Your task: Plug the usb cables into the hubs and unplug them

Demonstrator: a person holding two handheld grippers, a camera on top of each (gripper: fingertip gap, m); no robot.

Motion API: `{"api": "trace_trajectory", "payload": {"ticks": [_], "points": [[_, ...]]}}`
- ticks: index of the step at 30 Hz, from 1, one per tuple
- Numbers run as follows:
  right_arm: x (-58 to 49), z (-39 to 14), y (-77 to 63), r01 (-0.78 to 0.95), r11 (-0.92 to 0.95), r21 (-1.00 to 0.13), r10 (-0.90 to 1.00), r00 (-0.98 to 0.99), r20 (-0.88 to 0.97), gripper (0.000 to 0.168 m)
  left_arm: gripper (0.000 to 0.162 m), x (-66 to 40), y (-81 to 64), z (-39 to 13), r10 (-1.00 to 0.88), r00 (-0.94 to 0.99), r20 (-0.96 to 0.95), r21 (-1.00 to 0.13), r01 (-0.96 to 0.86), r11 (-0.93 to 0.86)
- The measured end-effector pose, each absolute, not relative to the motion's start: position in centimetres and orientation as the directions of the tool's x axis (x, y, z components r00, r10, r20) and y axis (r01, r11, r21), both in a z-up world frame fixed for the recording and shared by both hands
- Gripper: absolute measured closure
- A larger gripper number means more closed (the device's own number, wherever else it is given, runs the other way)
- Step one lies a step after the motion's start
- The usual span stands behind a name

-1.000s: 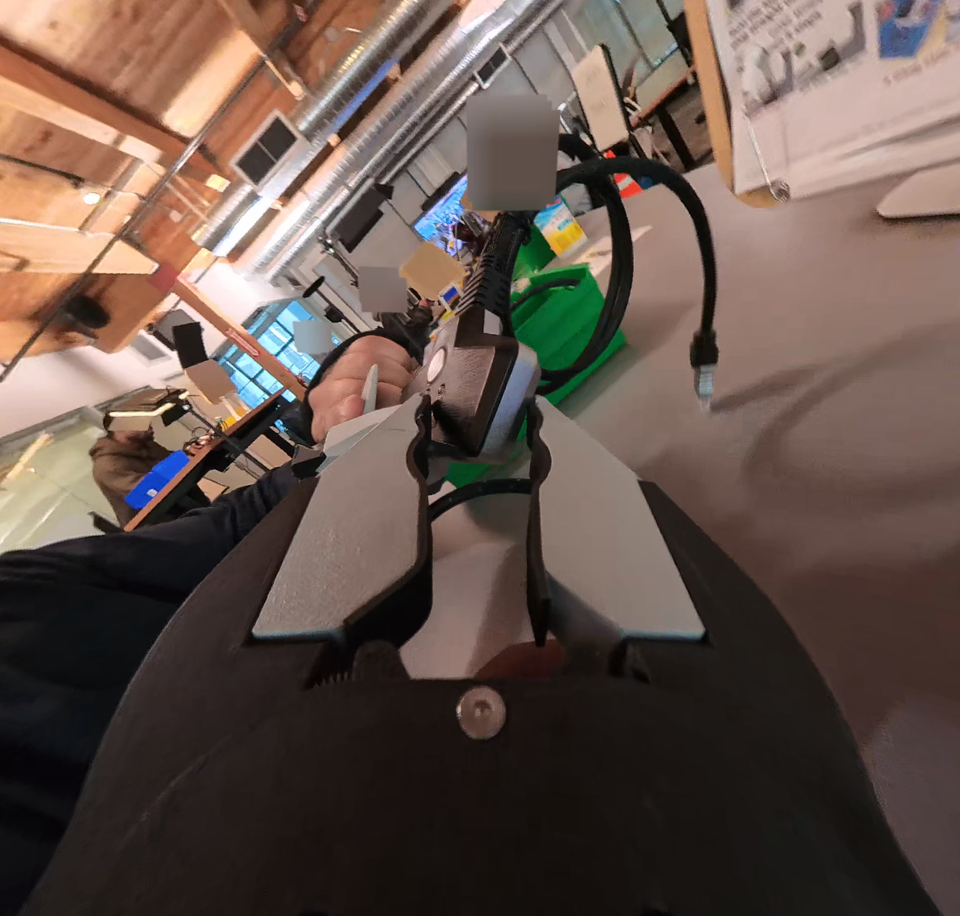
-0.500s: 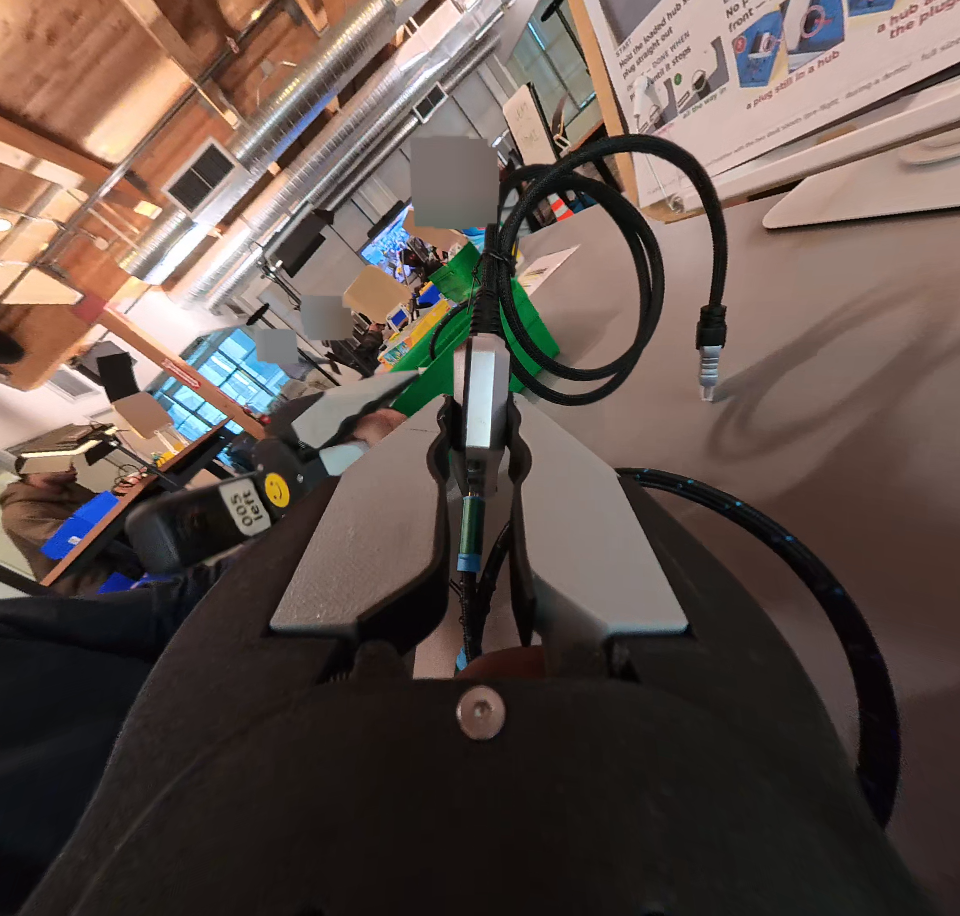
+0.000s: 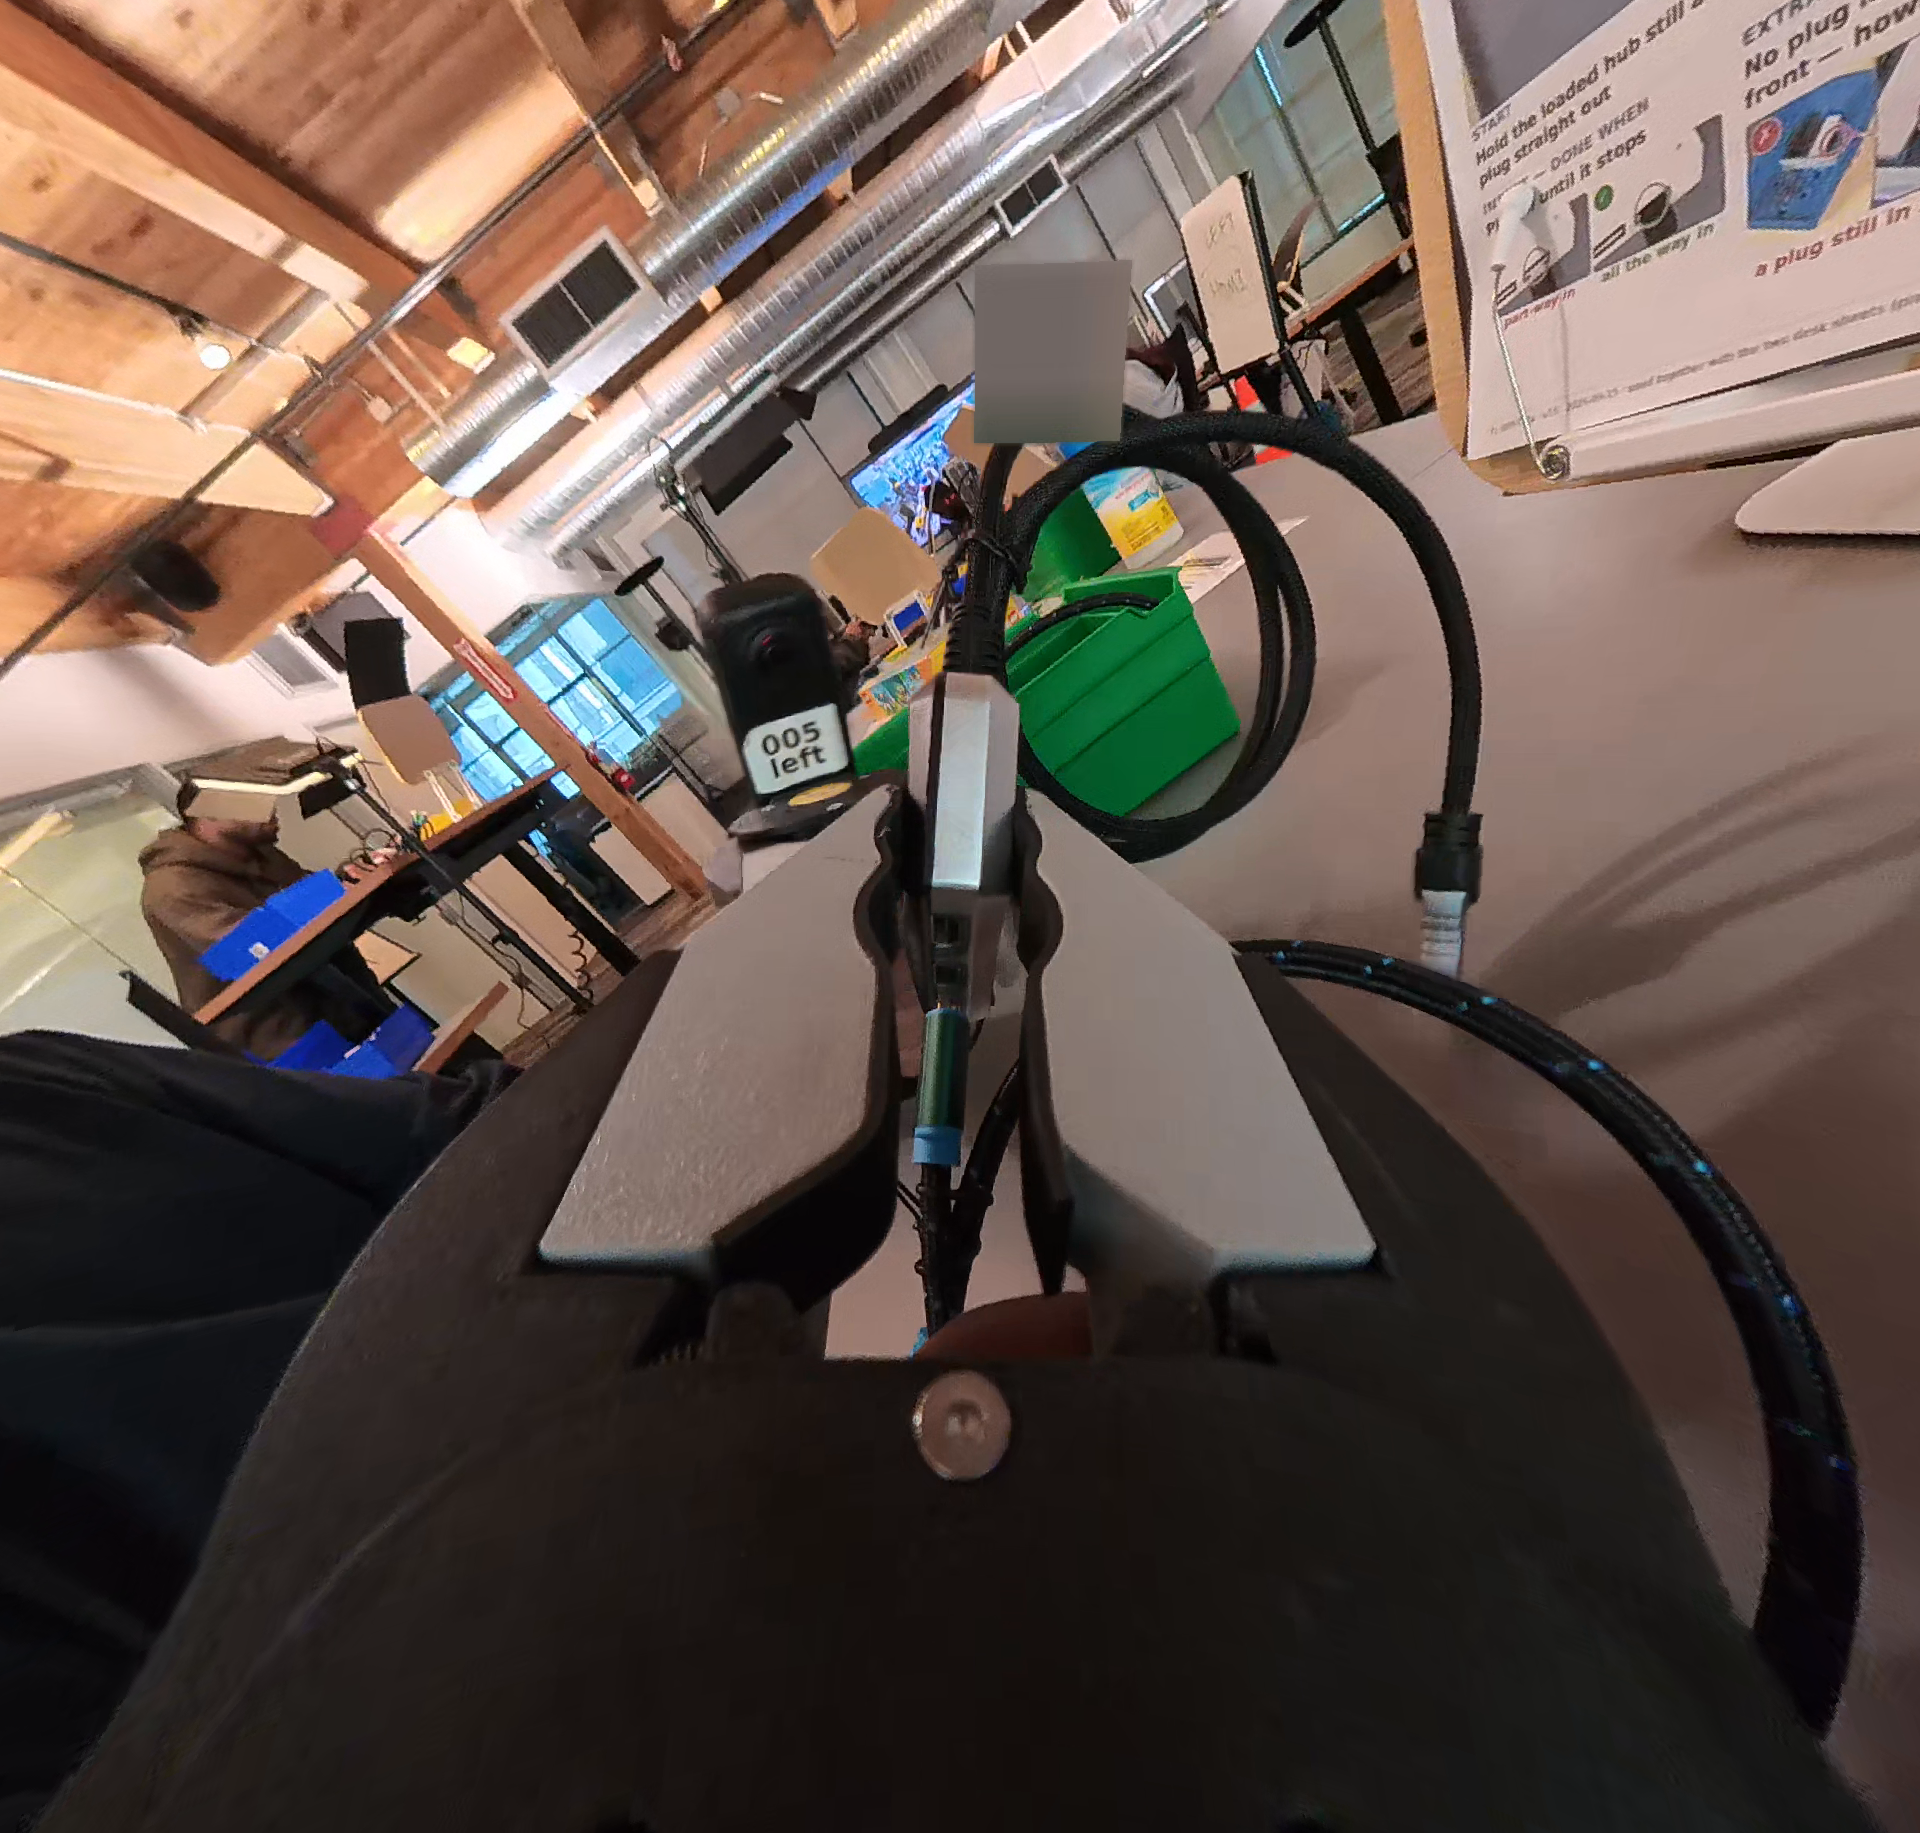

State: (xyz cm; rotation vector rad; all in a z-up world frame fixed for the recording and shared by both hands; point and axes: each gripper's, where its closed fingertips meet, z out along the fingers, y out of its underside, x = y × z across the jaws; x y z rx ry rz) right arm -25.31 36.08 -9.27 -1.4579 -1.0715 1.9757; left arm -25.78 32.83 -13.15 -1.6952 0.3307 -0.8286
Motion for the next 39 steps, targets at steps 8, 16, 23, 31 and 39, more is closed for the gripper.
{"api": "trace_trajectory", "payload": {"ticks": [8,16,23,31,39], "points": [[-25.3,-9.2,35.9,0.102,-0.597,-0.796,0.719,-0.372,-0.587,0.153,0.137,-25.0,33.7,-12.5,-0.655,0.602,0.457,-0.888,0.350,-0.298],[-25.8,-9.5,34.0,0.173,-0.611,-0.773,0.645,-0.457,-0.612,0.153,0.140,-23.3,32.7,-12.7,-0.718,0.536,0.444,-0.895,0.304,-0.326],[-24.9,-10.0,35.5,0.173,-0.521,-0.836,0.759,-0.353,-0.547,0.133,0.143,-23.9,33.4,-13.8,-0.663,0.625,0.412,-0.911,0.264,-0.316],[-24.0,-14.6,34.2,0.303,-0.009,-0.953,1.000,-0.022,-0.016,0.129,0.143,-26.4,34.6,-14.1,-0.557,0.609,0.565,-0.825,0.432,-0.365],[-27.0,-16.4,32.6,0.394,0.337,-0.855,0.912,0.090,0.401,0.141,0.142,-26.5,35.0,-14.8,-0.529,0.629,0.569,-0.822,0.433,-0.370]]}}
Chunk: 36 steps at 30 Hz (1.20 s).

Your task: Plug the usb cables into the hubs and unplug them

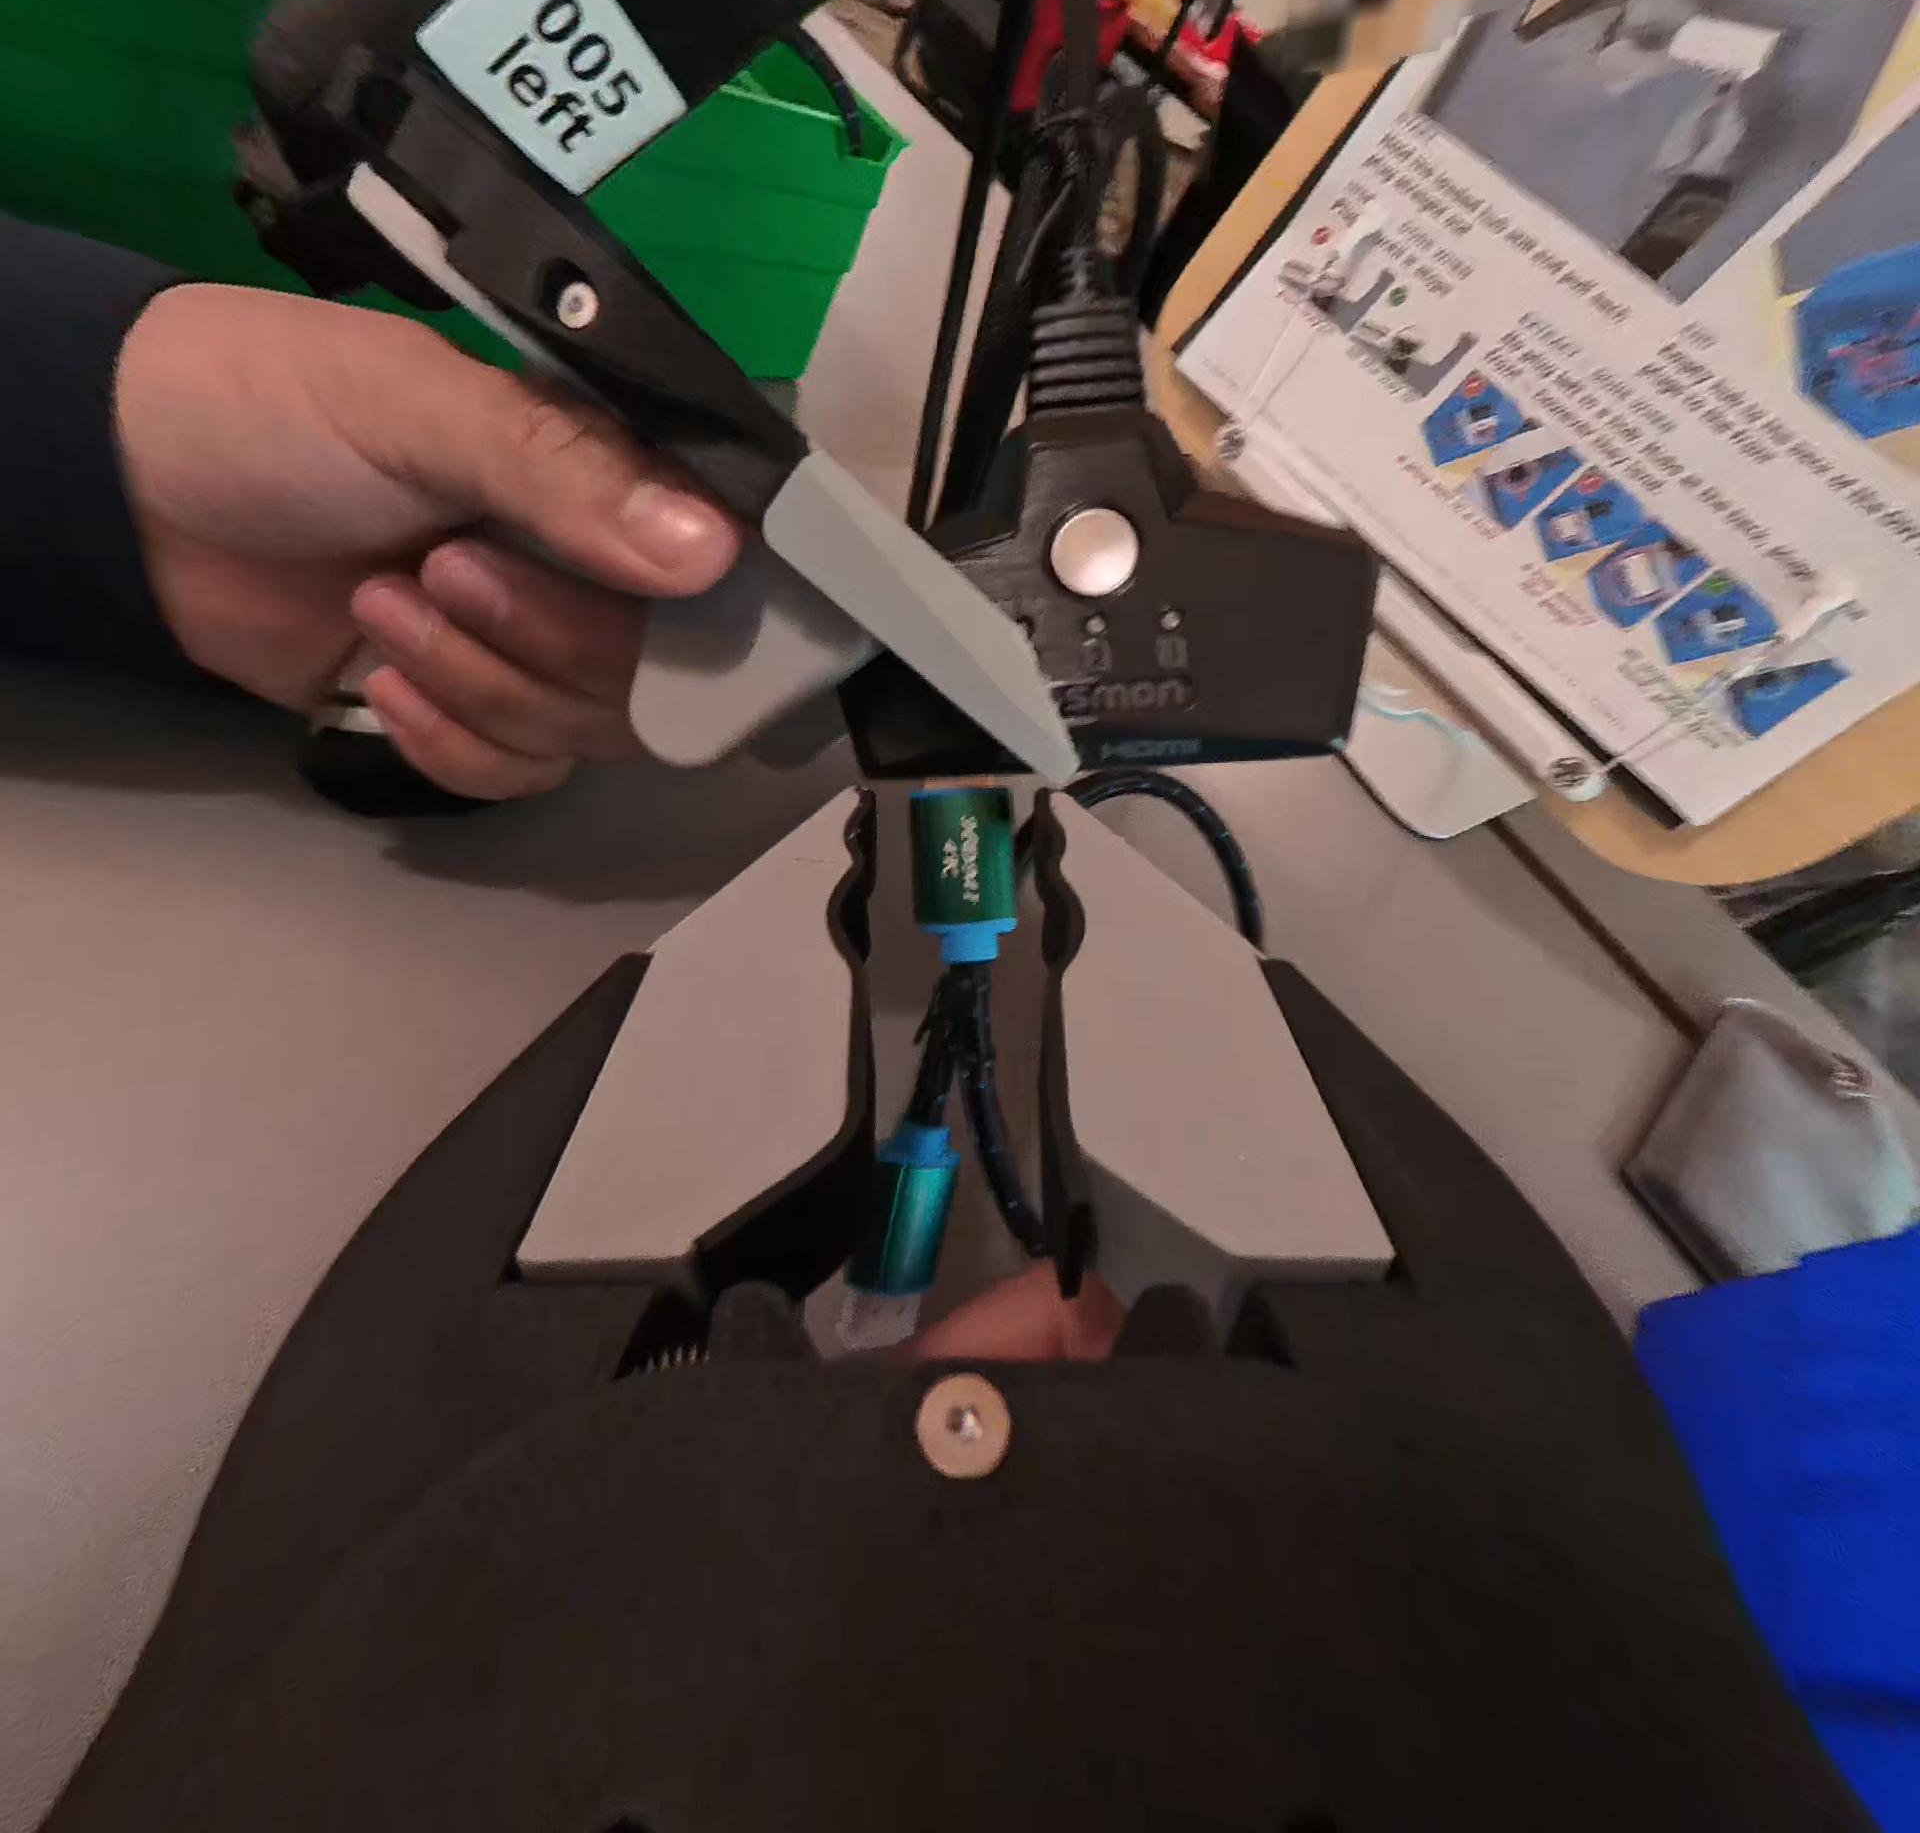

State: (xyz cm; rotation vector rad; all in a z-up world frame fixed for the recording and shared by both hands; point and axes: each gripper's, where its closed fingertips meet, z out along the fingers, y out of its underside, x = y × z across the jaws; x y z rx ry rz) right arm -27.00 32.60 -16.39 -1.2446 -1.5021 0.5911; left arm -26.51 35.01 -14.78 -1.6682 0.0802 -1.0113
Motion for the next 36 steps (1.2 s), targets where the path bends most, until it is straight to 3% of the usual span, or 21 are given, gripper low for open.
{"api": "trace_trajectory", "payload": {"ticks": [4,8,12,17,36], "points": [[-27.6,-16.5,33.2,0.425,0.442,-0.790,0.842,0.108,0.529,0.151,0.143,-26.8,35.1,-14.7,-0.523,0.621,0.583,-0.812,0.452,-0.369],[-28.3,-16.8,33.6,0.461,0.513,-0.724,0.767,0.132,0.628,0.150,0.143,-26.9,35.1,-14.6,-0.519,0.616,0.592,-0.806,0.467,-0.365],[-28.5,-17.0,33.6,0.476,0.486,-0.733,0.792,0.114,0.599,0.150,0.142,-27.2,35.1,-14.7,-0.503,0.644,0.576,-0.818,0.453,-0.355],[-28.6,-18.0,33.8,0.526,0.534,-0.662,0.753,0.060,0.655,0.149,0.144,-27.5,35.2,-15.6,-0.469,0.699,0.540,-0.839,0.405,-0.363],[-27.7,-19.5,33.5,0.499,0.578,-0.645,0.743,0.005,0.670,0.148,0.144,-26.8,34.8,-16.8,-0.442,0.781,0.442,-0.882,0.287,-0.374]]}}
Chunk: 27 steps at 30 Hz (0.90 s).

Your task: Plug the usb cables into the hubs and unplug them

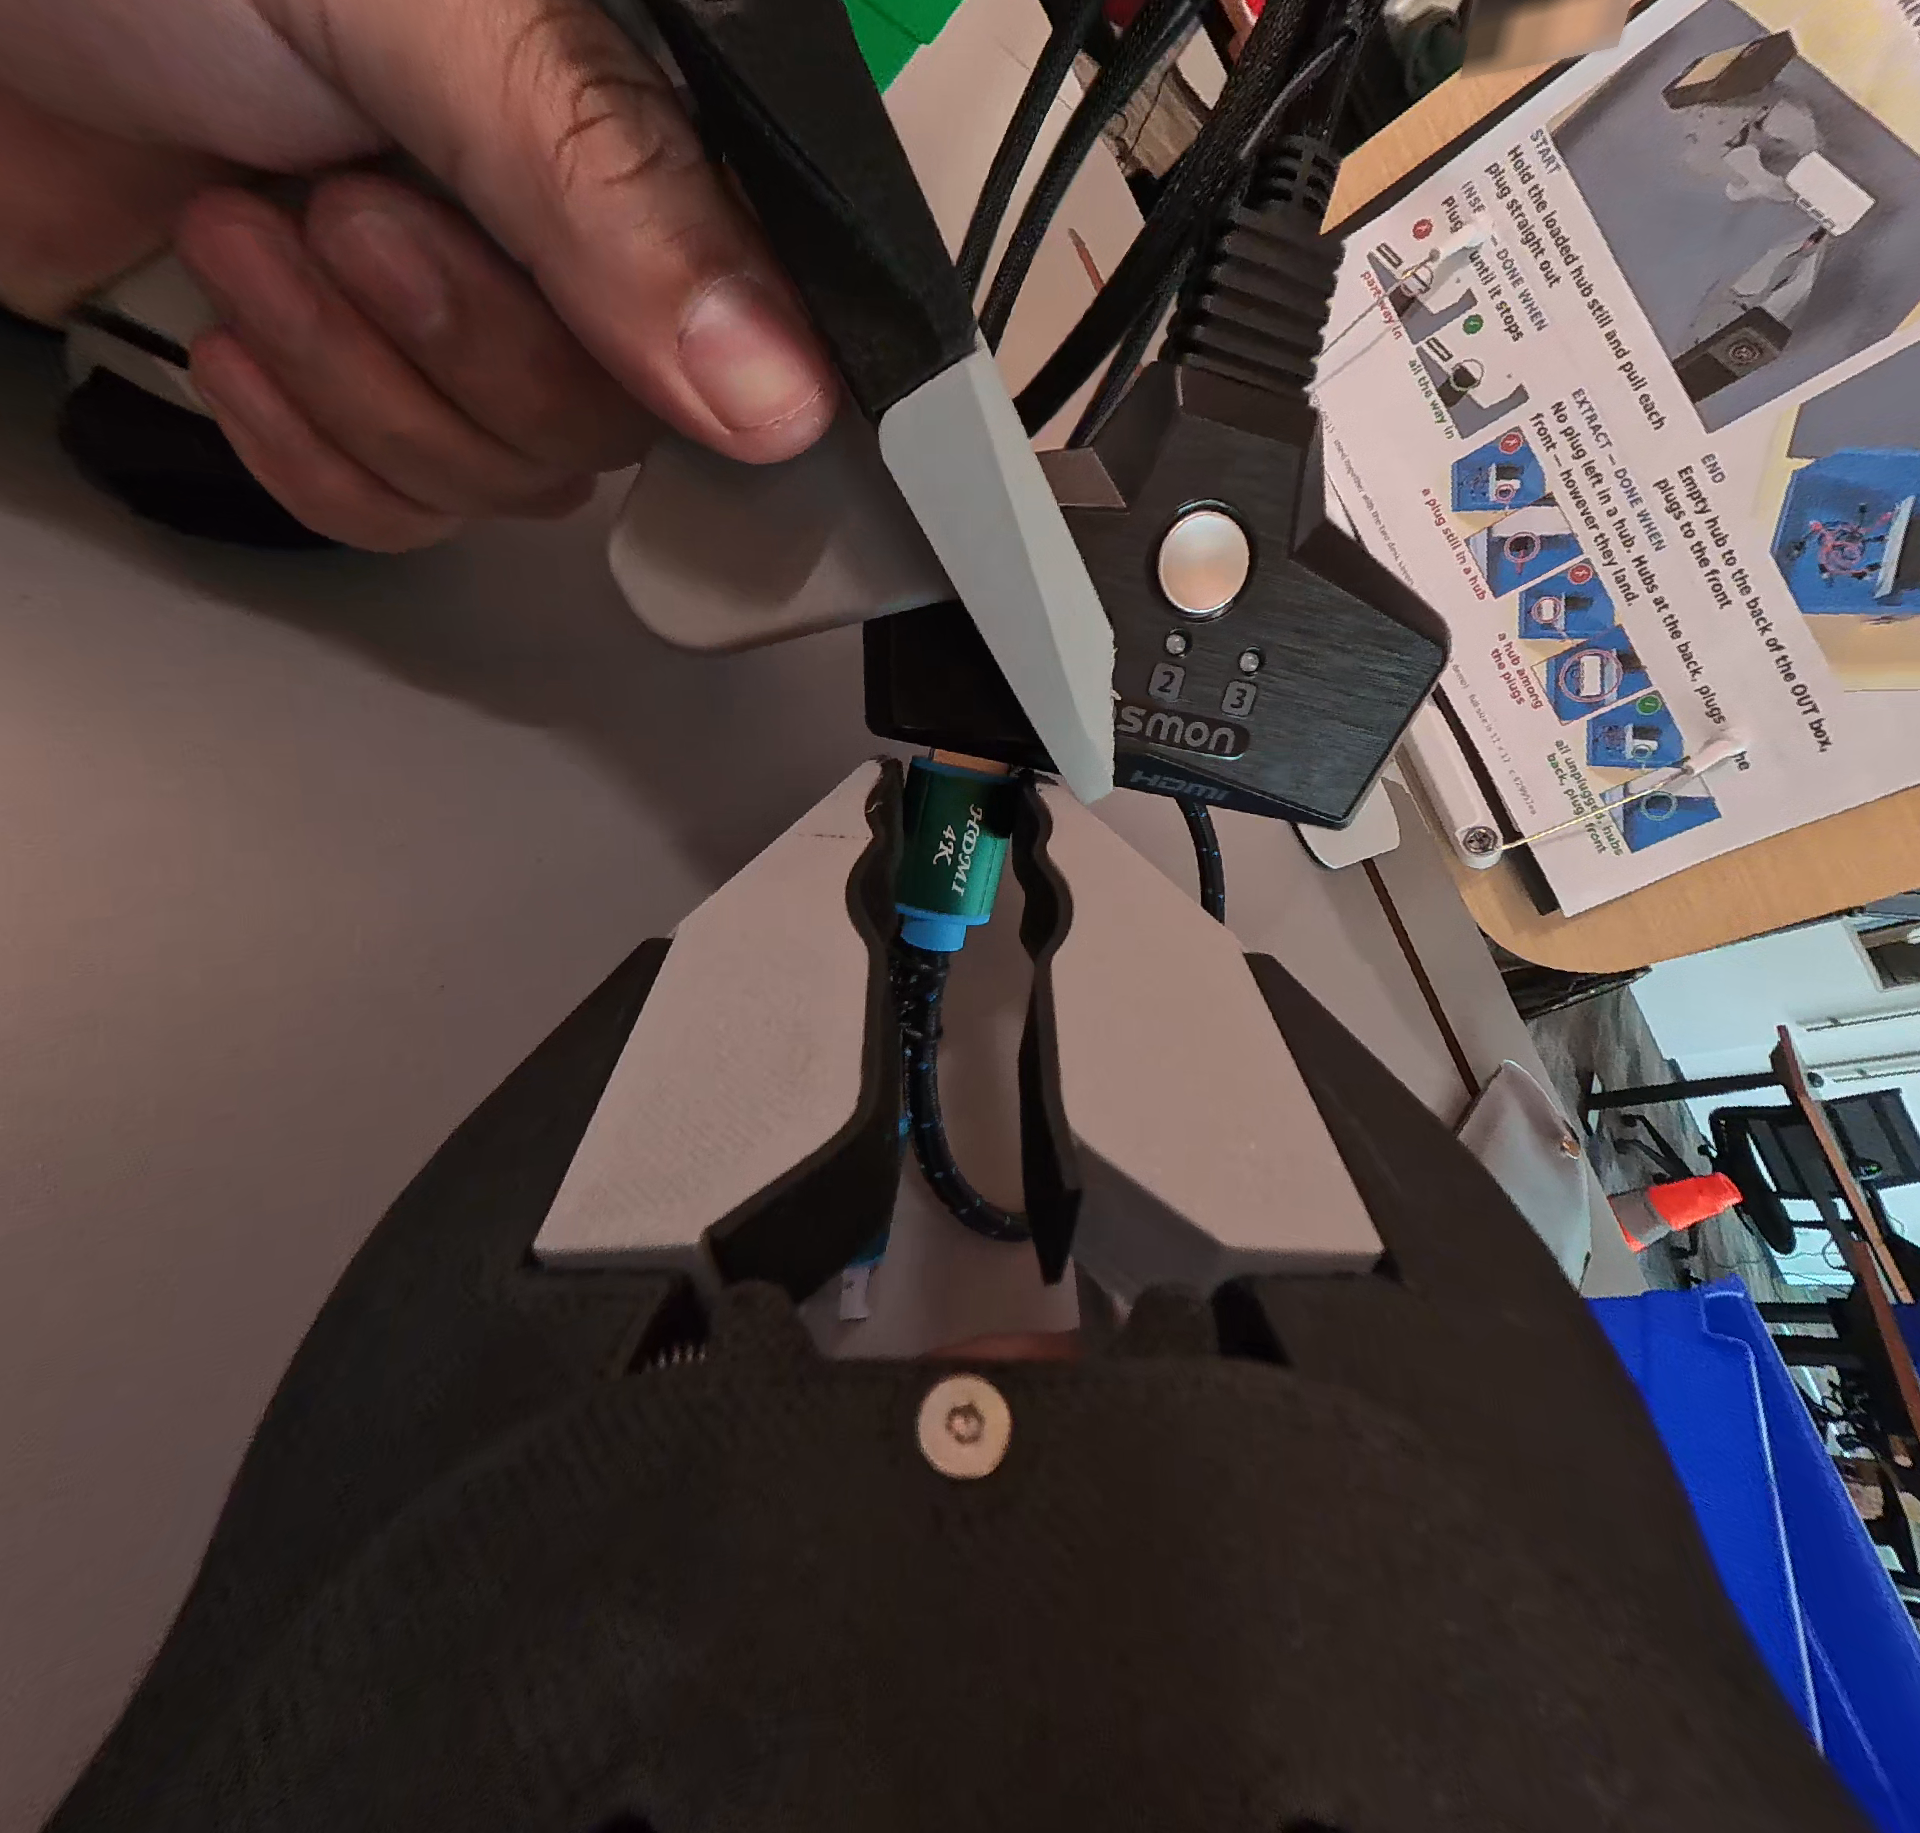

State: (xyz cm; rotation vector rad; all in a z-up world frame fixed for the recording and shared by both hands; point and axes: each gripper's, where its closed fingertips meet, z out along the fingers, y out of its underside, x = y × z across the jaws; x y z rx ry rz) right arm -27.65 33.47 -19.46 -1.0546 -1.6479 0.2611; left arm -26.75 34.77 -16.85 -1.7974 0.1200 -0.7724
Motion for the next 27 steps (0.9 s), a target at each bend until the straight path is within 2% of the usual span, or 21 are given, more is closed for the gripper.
{"api": "trace_trajectory", "payload": {"ticks": [12,20,27], "points": [[-26.8,-19.8,33.7,0.481,0.628,-0.612,0.704,-0.017,0.710,0.148,0.144,-25.9,34.7,-17.2,-0.463,0.769,0.441,-0.879,0.266,-0.395],[-26.5,-18.4,33.4,0.408,0.503,-0.762,0.829,0.020,0.558,0.149,0.143,-25.7,34.4,-16.1,-0.516,0.700,0.494,-0.865,0.335,-0.373],[-25.8,-18.4,33.5,0.388,0.444,-0.807,0.882,-0.029,0.471,0.149,0.139,-25.2,34.2,-16.4,-0.537,0.674,0.508,-0.856,0.322,-0.405]]}}
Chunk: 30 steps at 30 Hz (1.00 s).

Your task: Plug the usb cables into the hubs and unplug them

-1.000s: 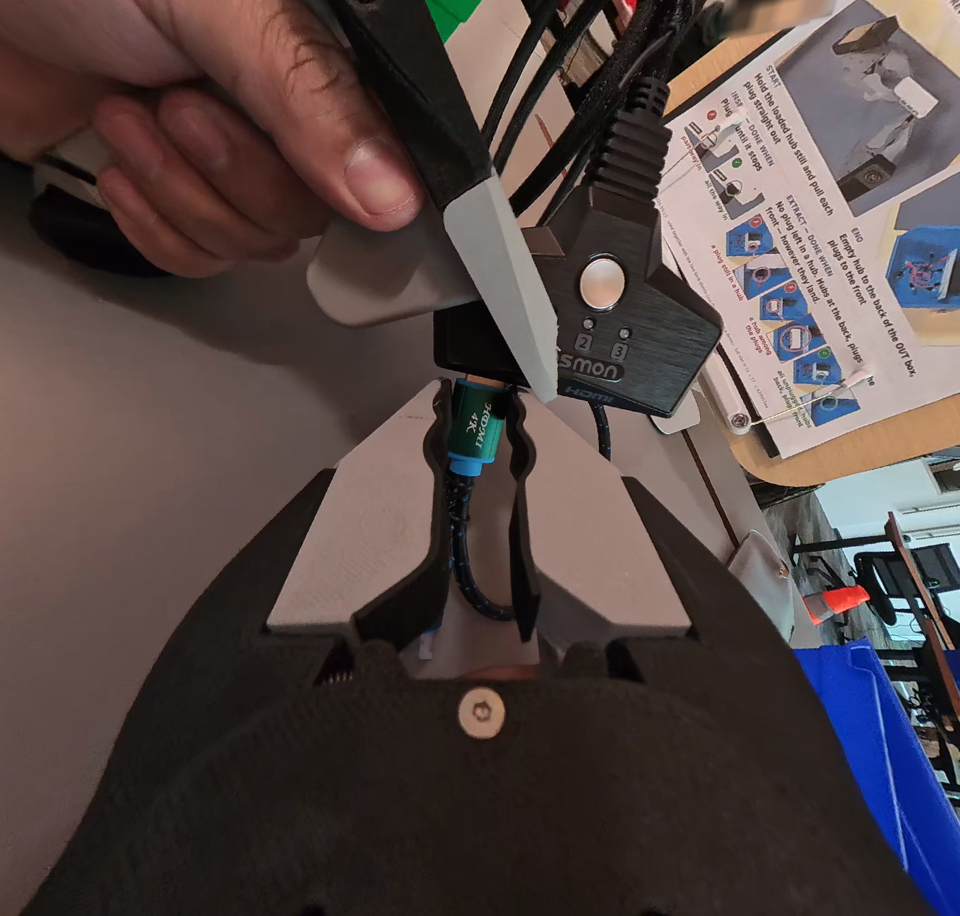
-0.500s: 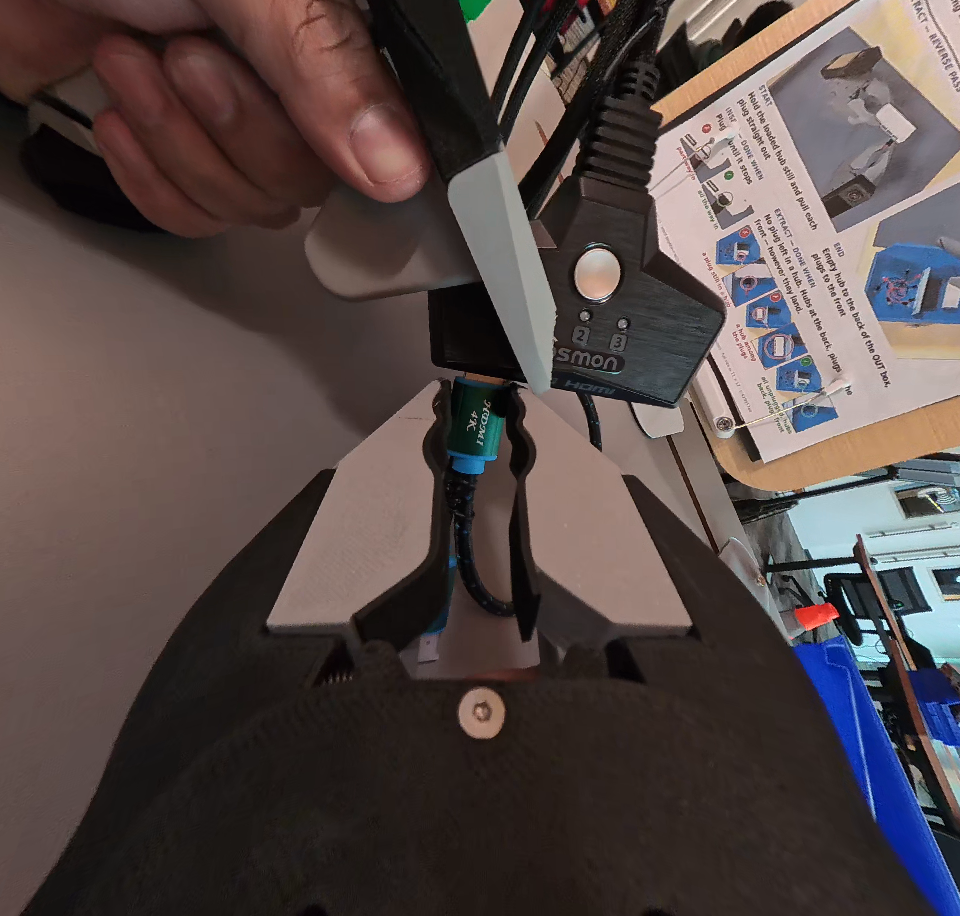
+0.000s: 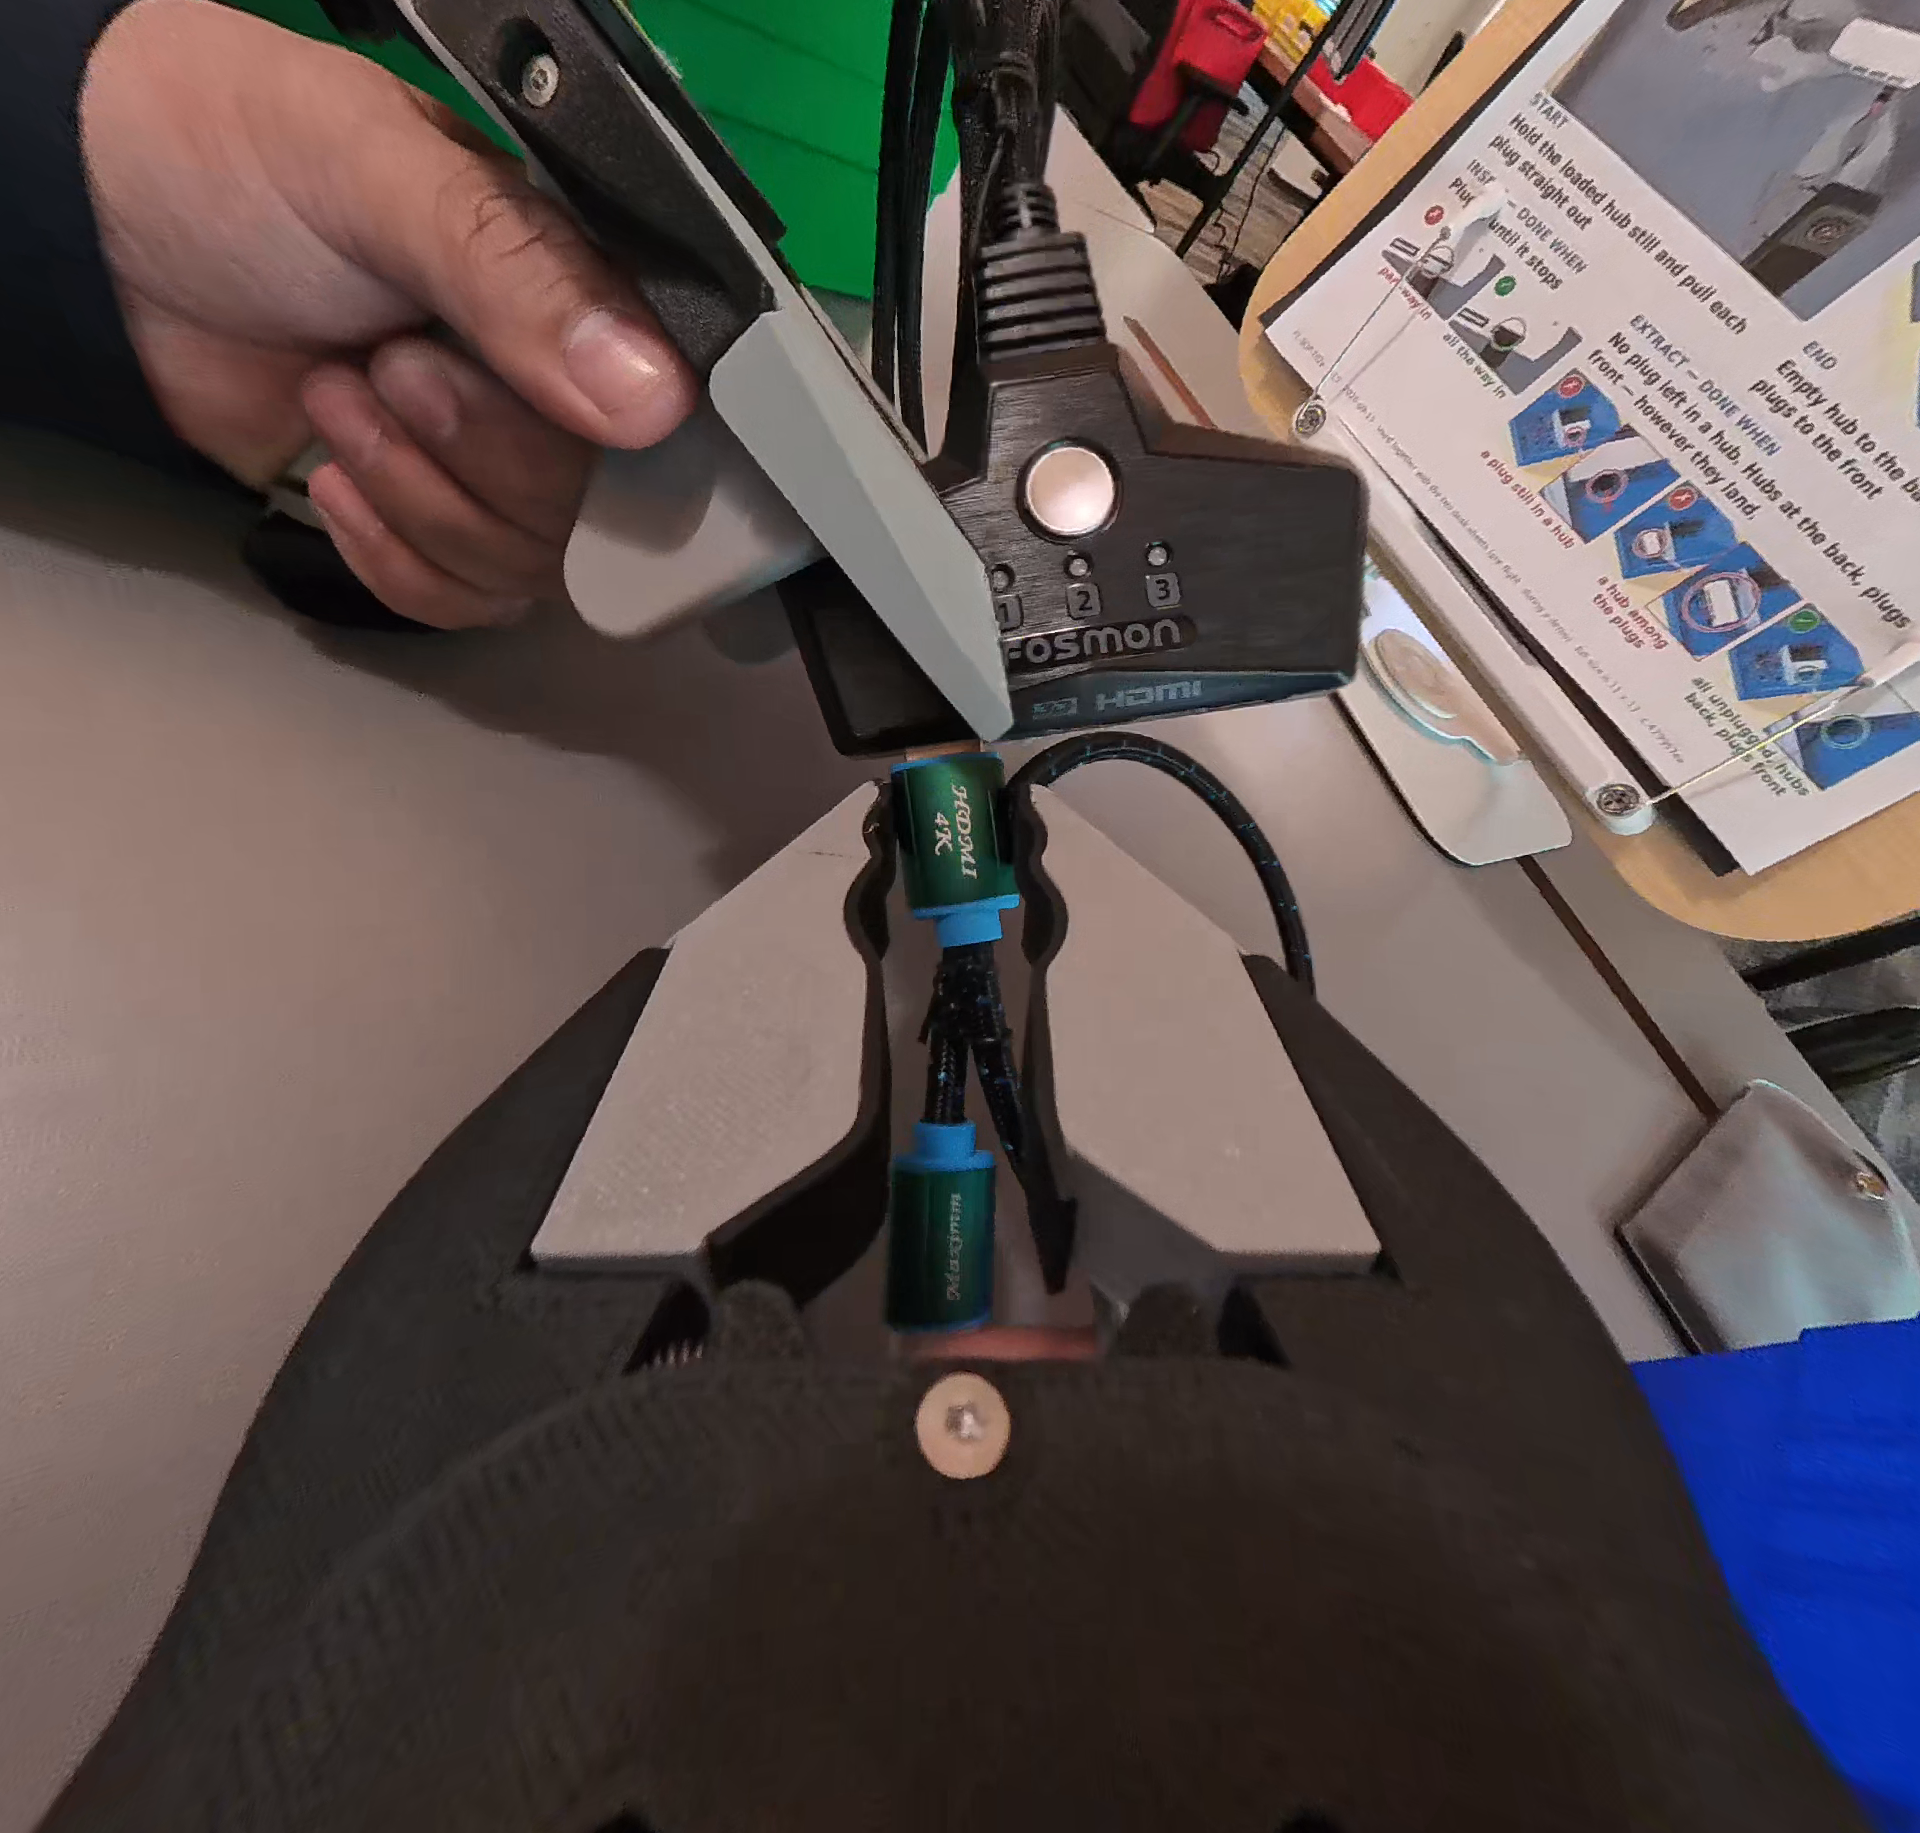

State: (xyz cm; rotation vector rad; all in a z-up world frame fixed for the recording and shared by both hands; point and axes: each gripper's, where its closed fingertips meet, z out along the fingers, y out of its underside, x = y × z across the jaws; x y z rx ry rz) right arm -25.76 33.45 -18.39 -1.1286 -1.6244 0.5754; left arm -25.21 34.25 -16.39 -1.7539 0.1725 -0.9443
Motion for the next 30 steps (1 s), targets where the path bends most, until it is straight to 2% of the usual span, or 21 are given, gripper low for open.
{"api": "trace_trajectory", "payload": {"ticks": [8,11,15,20,26,29,30], "points": [[-24.9,-18.7,34.2,0.407,0.494,-0.768,0.854,-0.061,0.517,0.150,0.138,-25.9,34.3,-16.3,-0.531,0.641,0.554,-0.829,0.365,-0.425],[-24.9,-18.8,34.5,0.424,0.540,-0.727,0.817,-0.058,0.573,0.150,0.131,-25.7,34.3,-16.5,-0.529,0.632,0.566,-0.820,0.368,-0.438],[-24.8,-18.0,33.8,0.366,0.577,-0.730,0.802,-0.083,0.592,0.150,0.129,-25.1,34.0,-16.6,-0.544,0.612,0.574,-0.814,0.353,-0.462],[-24.7,-17.6,33.5,0.324,0.612,-0.722,0.781,-0.101,0.617,0.150,0.138,-24.6,33.9,-16.5,-0.561,0.592,0.579,-0.811,0.349,-0.469],[-25.0,-17.5,34.5,0.366,0.529,-0.765,0.826,-0.017,0.563,0.148,0.143,-25.1,34.4,-16.0,-0.544,0.623,0.562,-0.826,0.382,-0.415],[-24.5,-16.2,35.6,0.359,0.413,-0.837,0.876,0.094,0.473,0.141,0.143,-26.1,34.9,-15.5,-0.525,0.624,0.579,-0.815,0.439,-0.377],[-24.2,-15.6,36.0,0.343,0.360,-0.868,0.894,0.139,0.425,0.145,0.143,-26.5,34.9,-15.3,-0.520,0.617,0.590,-0.807,0.460,-0.370]]}}
